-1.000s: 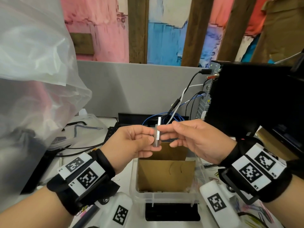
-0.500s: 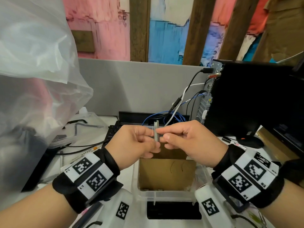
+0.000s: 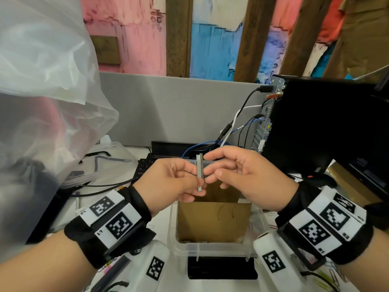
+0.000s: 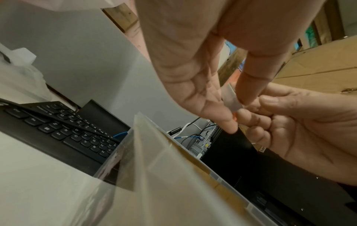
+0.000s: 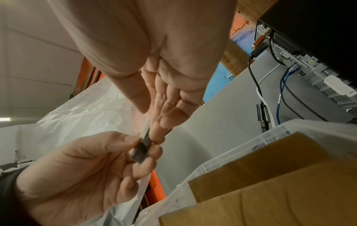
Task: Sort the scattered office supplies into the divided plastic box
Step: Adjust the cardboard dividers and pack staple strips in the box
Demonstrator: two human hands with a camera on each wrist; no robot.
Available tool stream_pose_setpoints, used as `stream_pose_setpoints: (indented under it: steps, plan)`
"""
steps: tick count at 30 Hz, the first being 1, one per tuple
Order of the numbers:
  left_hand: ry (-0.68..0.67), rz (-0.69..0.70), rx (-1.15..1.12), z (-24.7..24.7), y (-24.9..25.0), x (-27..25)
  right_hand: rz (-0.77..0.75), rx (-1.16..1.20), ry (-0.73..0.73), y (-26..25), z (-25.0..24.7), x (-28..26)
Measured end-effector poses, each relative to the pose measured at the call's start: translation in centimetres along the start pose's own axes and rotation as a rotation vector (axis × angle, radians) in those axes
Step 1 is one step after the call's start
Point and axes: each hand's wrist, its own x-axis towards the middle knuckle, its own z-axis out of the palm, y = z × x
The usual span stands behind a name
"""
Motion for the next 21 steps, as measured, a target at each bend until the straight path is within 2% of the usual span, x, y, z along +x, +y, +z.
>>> stream_pose_setpoints:
  steps: [7, 21]
  plan:
    - [-0.127, 0.028, 0.076, 0.1, 0.4, -0.4, 0.010, 0.002, 0.057, 0.1, -0.4, 1.1]
    - [-0.104, 0.017, 0.142, 0.2, 0.3, -0.4, 0.040, 0.003, 0.044, 0.3, -0.7, 1.2]
